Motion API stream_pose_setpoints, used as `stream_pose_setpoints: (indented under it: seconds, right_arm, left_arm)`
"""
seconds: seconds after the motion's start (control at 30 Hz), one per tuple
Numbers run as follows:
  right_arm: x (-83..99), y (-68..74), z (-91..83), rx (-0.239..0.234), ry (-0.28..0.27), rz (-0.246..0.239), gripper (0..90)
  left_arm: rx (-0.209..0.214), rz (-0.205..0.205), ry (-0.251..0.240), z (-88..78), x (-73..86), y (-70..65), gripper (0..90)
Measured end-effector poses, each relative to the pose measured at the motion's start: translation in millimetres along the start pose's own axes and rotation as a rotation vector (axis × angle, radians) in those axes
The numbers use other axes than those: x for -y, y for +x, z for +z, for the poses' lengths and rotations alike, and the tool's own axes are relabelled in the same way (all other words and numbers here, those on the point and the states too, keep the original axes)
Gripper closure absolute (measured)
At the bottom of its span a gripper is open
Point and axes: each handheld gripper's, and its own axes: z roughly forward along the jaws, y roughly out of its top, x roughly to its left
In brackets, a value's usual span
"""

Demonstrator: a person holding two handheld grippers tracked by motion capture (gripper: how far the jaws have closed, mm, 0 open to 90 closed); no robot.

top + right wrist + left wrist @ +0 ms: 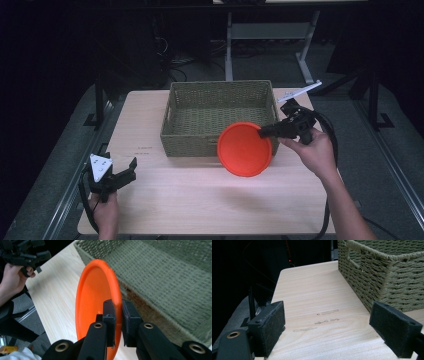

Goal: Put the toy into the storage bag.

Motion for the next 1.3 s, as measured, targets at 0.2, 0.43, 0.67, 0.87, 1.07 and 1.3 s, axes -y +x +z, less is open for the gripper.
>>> stream_pose_setpoints:
  seconds: [0.2,0.43,0.67,0.87,1.07,1.3]
  right_arm:
    - [-9.4,-4.3,-8.8,0.03,-0.017,0.02,82.2]
    - [-18.4,-8.8,-13.8,0.032,-0.034,0.033,82.2]
    - [-30.4,-12.9,-13.1,0.049,-0.03,0.029,82.2]
    - [-42.5,-18.0,-11.8,0.054,-0.033,0.041,82.2]
    - [-54.0,-22.7,-8.8,0.055,-0.038,0.043,82.1]
    - [-63.6,-27.0,-4.1,0.063,-0.041,0.048,82.2]
  left_arm:
    - [0.011,0.023,0.005,0.1,-0.3,-1.6,12.7]
    - [0.009,0.024,0.001,-0.4,-0.2,-1.7,12.7]
    - [-0.004,0.012,0.006,-0.4,0.6,2.4,12.7]
    - [-0.005,0.004,0.007,-0.5,0.9,2.9,12.7]
    - [-0.001,0.001,0.008,0.5,1.0,2.8,12.7]
    - [0.002,0.005,0.014,0.9,0.8,2.3,12.7]
